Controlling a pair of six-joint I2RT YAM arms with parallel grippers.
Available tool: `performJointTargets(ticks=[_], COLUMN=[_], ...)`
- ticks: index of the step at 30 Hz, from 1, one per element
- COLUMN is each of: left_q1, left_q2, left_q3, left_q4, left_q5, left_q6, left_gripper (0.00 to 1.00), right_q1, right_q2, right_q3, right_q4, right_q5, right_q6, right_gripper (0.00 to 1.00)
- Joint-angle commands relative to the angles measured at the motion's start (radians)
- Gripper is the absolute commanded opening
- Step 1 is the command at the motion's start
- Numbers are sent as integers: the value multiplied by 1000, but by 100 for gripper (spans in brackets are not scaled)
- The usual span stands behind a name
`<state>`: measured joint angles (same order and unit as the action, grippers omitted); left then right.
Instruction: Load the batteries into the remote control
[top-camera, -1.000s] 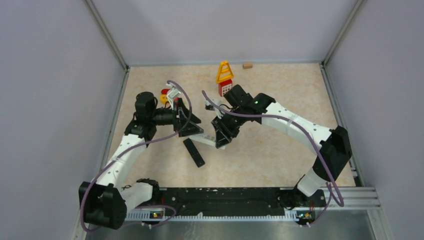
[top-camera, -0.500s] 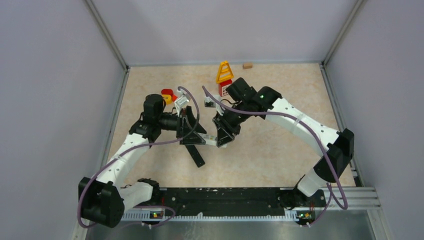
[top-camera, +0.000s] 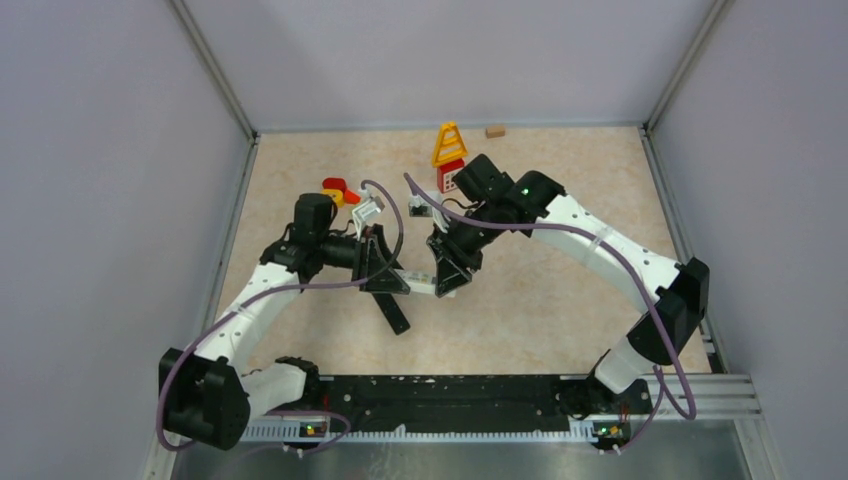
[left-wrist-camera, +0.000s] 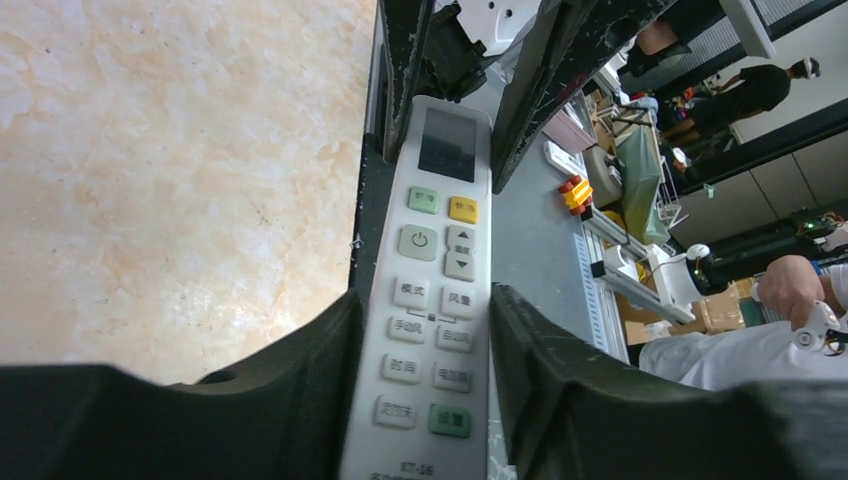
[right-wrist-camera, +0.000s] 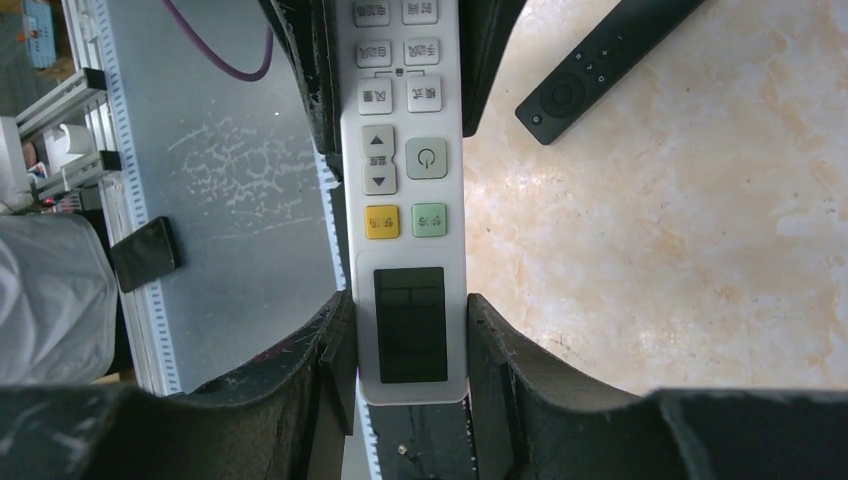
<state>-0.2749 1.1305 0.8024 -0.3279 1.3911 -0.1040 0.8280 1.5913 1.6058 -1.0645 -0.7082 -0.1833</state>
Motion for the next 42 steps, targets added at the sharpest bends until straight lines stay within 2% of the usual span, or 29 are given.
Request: performJointTargets(ticks=[1, 7, 9, 14, 16, 19, 24, 30, 33, 35, 38, 42], left_q1=[-3, -3, -3, -3, -3, -3, -3, -3, -3, -3, -3, -3], left_q2=[4, 5, 2, -15, -28, -63, -118, -81, -47, -37, -26, -17], left_q3=[51, 70, 75, 86, 78, 32, -58, -14, 2, 9, 20, 27], left_q4=[-20, -24, -23, -5, 57, 263, 620, 717, 792, 807, 794, 801], left_q5=[28, 37, 36, 18, 5, -32, -202, -414, -439, -468, -504, -529], left_q6=[39, 37, 37, 16, -39, -214, -506, -795, -972, -1062, -1138, -1224], left_gripper=[45, 11, 3, 0, 0, 0, 0, 0, 0, 0, 0, 0], right_q1=[-1, -3, -9, -84, -116, -142, -142, -142, -134, -119, -115, -105], right_q2=[-7, -11, -21, -122, -191, -293, -409, -488, -501, -489, -463, -435], right_q3=[43, 42, 35, -72, -154, -266, -404, -568, -635, -619, -603, -628], right_q4=[5, 16, 40, 254, 394, 613, 885, 1142, 1290, 1302, 1313, 1412], right_q5=[-36, -28, -22, -11, -2, 46, 256, 589, 629, 653, 645, 618], right_q6=[-21, -10, 4, 141, 233, 363, 594, 1006, 1116, 1127, 1157, 1235], right_gripper=[2, 10, 19, 62, 73, 84, 89, 92, 92, 93, 93, 93])
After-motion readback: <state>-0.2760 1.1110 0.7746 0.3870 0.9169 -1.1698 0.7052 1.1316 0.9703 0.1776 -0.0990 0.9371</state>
